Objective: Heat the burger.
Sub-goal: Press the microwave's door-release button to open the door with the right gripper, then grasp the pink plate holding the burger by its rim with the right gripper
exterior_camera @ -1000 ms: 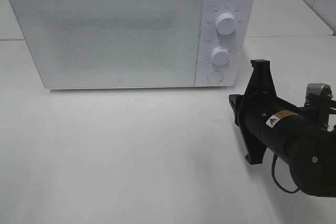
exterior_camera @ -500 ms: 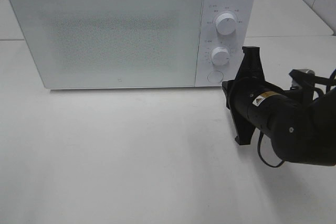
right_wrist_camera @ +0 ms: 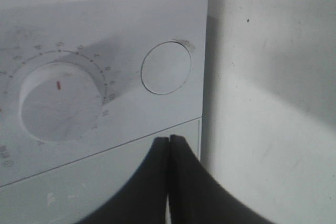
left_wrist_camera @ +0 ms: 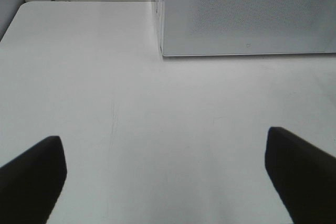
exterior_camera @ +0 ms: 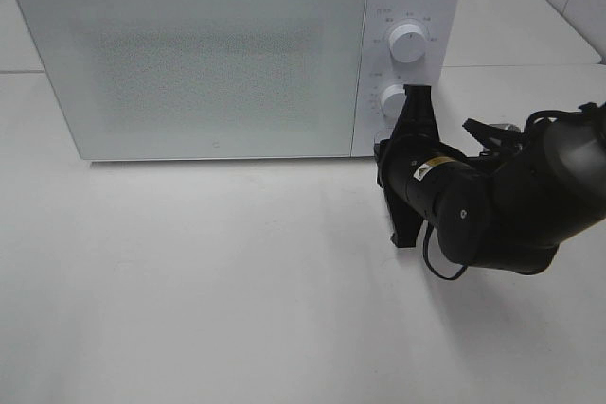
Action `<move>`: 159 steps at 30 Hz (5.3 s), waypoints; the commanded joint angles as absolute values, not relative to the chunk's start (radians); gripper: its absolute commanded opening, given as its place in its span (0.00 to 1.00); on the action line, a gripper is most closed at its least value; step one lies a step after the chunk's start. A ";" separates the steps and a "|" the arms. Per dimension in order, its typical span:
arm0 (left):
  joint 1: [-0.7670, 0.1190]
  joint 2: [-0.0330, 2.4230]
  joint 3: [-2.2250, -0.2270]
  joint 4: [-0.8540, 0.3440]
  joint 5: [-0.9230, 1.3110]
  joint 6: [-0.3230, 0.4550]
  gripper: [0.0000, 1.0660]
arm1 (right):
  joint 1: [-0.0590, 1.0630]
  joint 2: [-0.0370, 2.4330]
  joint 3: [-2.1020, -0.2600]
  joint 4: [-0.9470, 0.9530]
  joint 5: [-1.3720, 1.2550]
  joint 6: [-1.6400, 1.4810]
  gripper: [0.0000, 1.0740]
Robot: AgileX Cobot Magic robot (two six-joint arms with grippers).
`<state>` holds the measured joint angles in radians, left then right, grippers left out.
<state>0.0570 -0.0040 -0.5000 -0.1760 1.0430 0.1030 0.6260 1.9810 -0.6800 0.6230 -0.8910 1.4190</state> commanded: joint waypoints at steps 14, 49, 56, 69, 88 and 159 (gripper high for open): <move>0.050 -0.026 -0.497 -0.182 1.036 0.099 0.91 | 0.558 2.075 -0.819 0.641 -0.849 1.358 0.00; 0.050 -0.026 -0.497 -0.181 1.036 0.099 0.91 | 0.547 2.154 -0.992 0.769 -1.011 1.215 0.00; 0.050 -0.026 -0.497 -0.181 1.036 0.099 0.91 | 0.547 2.154 -1.013 0.774 -1.057 1.209 0.00; 0.050 -0.026 -0.497 -0.181 1.036 0.099 0.91 | 0.547 2.171 -1.096 0.770 -1.085 1.148 0.01; 0.050 -0.026 -0.497 -0.180 1.036 0.099 0.91 | 0.549 2.107 -1.035 0.789 -0.974 1.080 0.01; 0.050 -0.026 -0.497 -0.178 1.036 0.099 0.91 | 0.456 1.485 -1.058 0.140 0.847 -0.161 0.02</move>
